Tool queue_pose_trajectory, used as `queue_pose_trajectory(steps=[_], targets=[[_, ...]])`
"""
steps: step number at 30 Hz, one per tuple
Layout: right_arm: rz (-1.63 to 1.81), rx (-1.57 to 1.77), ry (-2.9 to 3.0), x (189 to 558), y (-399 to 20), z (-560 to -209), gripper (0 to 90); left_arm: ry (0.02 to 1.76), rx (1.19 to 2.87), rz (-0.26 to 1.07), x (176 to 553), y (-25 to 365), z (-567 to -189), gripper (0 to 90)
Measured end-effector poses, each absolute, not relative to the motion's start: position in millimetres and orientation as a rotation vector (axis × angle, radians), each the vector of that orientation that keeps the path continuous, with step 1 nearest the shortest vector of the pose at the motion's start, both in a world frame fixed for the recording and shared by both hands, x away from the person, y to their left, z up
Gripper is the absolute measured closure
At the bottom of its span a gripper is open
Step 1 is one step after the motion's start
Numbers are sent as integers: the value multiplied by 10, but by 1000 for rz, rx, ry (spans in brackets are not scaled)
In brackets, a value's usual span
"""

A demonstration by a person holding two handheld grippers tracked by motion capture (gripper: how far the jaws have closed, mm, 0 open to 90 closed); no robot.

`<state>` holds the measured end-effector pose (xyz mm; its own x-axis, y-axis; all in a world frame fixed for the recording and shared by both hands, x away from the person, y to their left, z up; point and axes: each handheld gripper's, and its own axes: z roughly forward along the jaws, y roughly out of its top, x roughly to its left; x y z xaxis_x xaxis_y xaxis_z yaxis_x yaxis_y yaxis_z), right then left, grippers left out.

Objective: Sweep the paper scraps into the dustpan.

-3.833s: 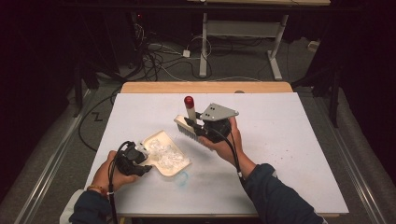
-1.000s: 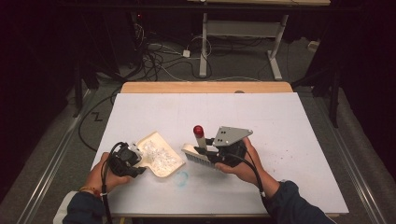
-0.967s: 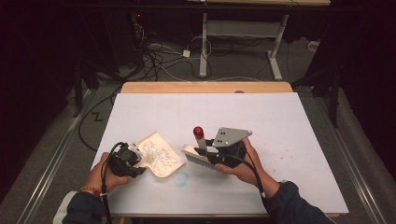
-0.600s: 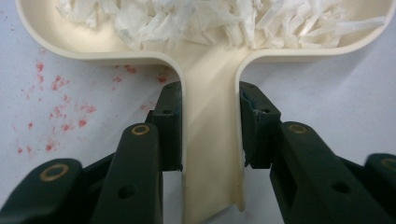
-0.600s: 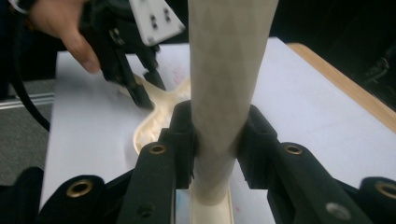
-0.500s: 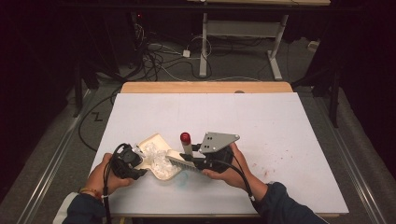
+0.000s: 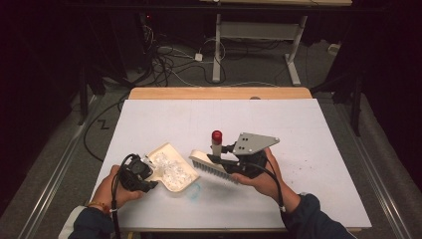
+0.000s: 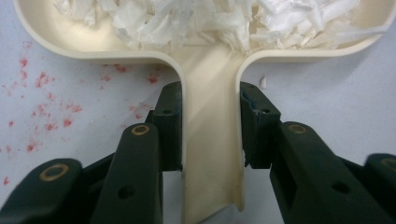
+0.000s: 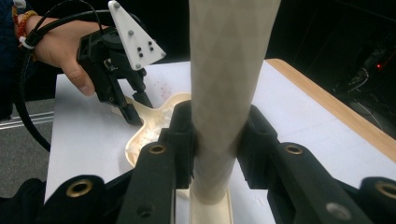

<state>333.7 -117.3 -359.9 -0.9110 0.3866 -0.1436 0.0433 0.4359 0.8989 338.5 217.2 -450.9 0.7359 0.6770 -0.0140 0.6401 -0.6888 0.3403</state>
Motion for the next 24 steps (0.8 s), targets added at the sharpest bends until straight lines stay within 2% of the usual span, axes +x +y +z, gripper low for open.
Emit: queue_pose_trajectory(steps=[5,24], targets=[[1444,414,2347,3333,-1448,-3567,707,1088,2577,137,3384,2151,-4522,631],[1377,637,2304,3144,-2747,-3484,707,1200,2480,195,3474,2050,-4547,630]])
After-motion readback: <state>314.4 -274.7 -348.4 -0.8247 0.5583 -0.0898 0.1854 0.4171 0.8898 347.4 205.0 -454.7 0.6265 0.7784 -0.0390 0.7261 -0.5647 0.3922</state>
